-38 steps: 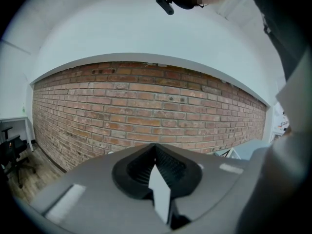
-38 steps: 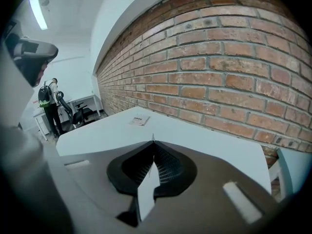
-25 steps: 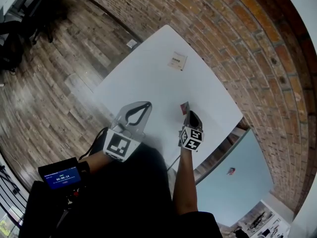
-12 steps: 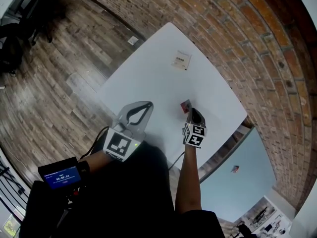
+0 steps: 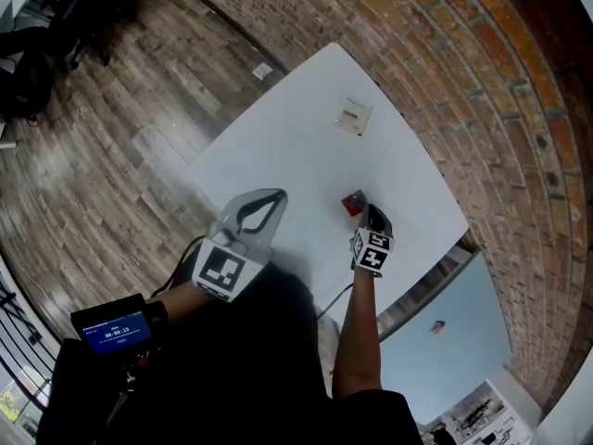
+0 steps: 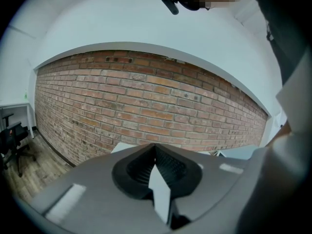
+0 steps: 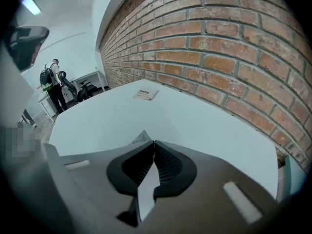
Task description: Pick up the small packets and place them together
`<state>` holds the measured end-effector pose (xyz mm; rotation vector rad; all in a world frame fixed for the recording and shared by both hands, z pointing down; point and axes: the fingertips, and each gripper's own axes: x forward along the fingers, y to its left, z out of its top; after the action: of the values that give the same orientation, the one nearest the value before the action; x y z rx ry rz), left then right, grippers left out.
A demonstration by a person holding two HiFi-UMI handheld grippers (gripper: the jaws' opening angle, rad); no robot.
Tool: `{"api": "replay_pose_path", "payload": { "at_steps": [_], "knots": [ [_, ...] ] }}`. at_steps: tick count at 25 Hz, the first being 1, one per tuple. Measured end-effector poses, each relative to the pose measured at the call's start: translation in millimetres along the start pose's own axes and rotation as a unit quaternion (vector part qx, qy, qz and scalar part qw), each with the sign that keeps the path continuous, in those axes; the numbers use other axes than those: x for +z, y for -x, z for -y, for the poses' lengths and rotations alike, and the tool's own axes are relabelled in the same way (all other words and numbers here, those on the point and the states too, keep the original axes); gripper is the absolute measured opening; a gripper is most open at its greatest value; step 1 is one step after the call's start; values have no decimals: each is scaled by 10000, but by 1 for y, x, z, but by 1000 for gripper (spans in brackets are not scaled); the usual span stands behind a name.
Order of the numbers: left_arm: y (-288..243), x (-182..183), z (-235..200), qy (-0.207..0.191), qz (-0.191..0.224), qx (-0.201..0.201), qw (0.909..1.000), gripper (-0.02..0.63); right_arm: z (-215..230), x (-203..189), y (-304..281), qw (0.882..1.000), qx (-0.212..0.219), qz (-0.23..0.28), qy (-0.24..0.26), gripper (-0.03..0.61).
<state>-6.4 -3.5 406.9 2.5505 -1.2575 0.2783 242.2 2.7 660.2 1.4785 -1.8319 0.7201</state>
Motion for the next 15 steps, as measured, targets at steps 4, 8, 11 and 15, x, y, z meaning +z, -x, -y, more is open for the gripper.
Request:
{"api": "replay_pose_path", "payload": {
  "at_steps": [4, 8, 11, 15],
  "knots": [
    [4, 2, -1, -76, 65, 228, 9997, 0, 8, -4, -7, 9998, 108, -6, -181, 5],
    [6, 3, -9, -55, 74, 427, 9990, 0, 11, -5, -15, 9995, 155, -110, -242, 6],
    [6, 1, -13, -35, 42, 431, 9991, 0, 11, -5, -19, 9995, 128, -178, -214, 9],
    [8, -1, -12, 16, 17, 475, 9989, 0, 11, -5, -21, 9995, 163, -169, -190, 11]
  ]
}}
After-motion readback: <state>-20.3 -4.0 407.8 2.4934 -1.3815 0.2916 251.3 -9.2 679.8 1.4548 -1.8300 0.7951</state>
